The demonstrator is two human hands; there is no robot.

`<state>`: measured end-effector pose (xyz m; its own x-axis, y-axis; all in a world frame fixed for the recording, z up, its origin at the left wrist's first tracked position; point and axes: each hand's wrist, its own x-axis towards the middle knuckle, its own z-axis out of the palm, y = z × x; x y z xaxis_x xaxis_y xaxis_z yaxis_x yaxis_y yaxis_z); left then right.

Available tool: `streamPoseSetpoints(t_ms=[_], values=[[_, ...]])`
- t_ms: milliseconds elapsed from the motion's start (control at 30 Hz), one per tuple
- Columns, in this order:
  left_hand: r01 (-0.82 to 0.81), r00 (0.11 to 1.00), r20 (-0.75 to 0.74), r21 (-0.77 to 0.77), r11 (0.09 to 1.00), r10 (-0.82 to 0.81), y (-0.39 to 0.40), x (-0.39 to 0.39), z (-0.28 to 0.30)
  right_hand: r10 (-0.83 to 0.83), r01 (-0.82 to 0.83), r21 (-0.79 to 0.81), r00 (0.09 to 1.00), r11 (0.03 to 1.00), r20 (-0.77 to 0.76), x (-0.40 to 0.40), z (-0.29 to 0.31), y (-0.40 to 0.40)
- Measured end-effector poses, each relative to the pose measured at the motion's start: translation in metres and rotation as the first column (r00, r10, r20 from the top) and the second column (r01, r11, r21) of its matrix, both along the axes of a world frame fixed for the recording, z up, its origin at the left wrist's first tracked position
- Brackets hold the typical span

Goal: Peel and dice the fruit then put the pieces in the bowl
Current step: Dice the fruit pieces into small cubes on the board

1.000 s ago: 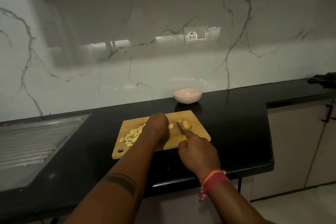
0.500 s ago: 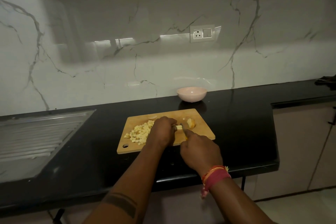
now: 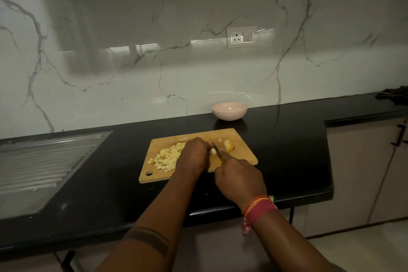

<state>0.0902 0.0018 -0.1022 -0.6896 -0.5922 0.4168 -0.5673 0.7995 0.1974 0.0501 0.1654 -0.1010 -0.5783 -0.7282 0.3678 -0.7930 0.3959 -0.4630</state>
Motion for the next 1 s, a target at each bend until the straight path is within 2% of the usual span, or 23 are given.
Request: streamPoseSetpoints(t_ms=[300, 533, 667, 733, 1000], values=[[-0.001, 0.999, -0.035, 0.036, 0.999, 0.003, 0.002, 0.0, 0.003, 0.03, -0.026, 0.07, 0.998, 0.997, -0.05, -0.004, 0.005, -0.023], [-0.052, 0.991, -0.116, 0.086, 0.995, 0.062, 0.0, -0.003, 0.0, -0.048, 0.049, 0.013, 0.993, 0.999, -0.104, 0.007, -0.009, 0.01], [-0.074, 0.987, -0.137, 0.103, 0.992, 0.088, 0.002, -0.002, 0.001, -0.033, 0.032, -0.017, 0.998, 0.999, -0.047, 0.005, -0.007, 0.003], [-0.08, 0.991, -0.102, 0.101, 0.992, 0.09, 0.001, 0.0, 0.001, -0.013, 0.012, -0.015, 0.999, 1.0, -0.049, 0.004, -0.006, 0.001], [-0.044, 0.994, -0.094, 0.136, 0.99, 0.057, 0.001, 0.003, 0.004, 0.07, -0.069, 0.059, 0.997, 0.996, -0.024, 0.0, 0.005, -0.017]])
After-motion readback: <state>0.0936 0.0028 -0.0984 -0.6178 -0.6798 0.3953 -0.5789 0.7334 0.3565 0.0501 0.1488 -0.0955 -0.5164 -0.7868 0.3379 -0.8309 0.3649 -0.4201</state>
